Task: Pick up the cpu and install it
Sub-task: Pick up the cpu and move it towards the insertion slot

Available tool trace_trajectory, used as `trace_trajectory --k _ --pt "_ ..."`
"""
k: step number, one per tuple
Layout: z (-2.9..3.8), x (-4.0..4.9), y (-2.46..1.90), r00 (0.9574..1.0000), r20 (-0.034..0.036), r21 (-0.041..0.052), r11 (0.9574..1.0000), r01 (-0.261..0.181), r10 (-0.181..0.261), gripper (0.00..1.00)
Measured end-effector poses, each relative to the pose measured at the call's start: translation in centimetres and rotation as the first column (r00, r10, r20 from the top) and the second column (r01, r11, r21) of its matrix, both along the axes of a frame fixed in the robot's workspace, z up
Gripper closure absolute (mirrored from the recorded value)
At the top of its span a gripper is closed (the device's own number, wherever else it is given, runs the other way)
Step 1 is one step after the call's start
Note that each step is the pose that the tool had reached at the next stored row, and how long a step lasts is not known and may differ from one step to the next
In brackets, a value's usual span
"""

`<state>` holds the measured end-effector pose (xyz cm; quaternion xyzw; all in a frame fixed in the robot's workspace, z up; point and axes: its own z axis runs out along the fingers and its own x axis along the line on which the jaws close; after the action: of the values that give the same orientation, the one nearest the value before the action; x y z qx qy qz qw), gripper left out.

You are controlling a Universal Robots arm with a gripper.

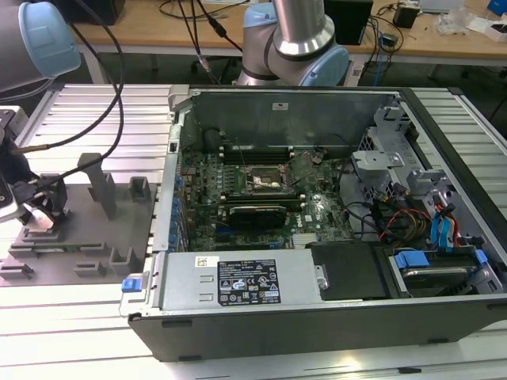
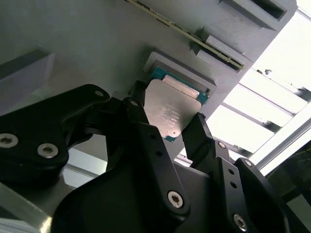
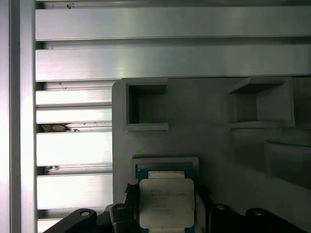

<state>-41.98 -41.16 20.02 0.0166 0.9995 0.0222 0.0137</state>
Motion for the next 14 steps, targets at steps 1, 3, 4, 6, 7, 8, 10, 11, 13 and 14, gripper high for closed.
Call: trace_trajectory --k 1,3,4,6,7,8,10,11,13,14 --pt "0.09 0.00 0.00 1.0000 0.0002 0.0001 1.0000 0.000 0.000 0.45" --pt "0.49 0.01 0.02 1.0000 0.0005 0.0003 1.0000 0.000 0.000 0.45" --pt "0.62 0.01 0.03 1.0000 0.0005 0.0003 1.0000 0.000 0.000 0.45" --pt "0.89 0.01 0.07 1.0000 0.0005 0.0003 1.0000 0.000 0.000 0.45" --pt "1.02 0.01 0.09 1.0000 0.0005 0.0004 1.0000 0.000 0.000 0.45" --pt "1.26 0.01 0.12 1.0000 0.0006 0.0003 1.0000 0.000 0.000 0.45" --pt "1.86 0.01 0.19 1.0000 0.0005 0.0003 1.0000 0.000 0.000 0.45" --pt "2.04 0.01 0.20 1.0000 0.0005 0.0003 1.0000 0.000 0.000 0.45" --pt "2.23 0.01 0.21 1.0000 0.0005 0.0004 1.0000 0.000 0.000 0.45" --pt "2.33 0.01 0.21 1.0000 0.0005 0.0003 1.0000 0.000 0.000 0.45"
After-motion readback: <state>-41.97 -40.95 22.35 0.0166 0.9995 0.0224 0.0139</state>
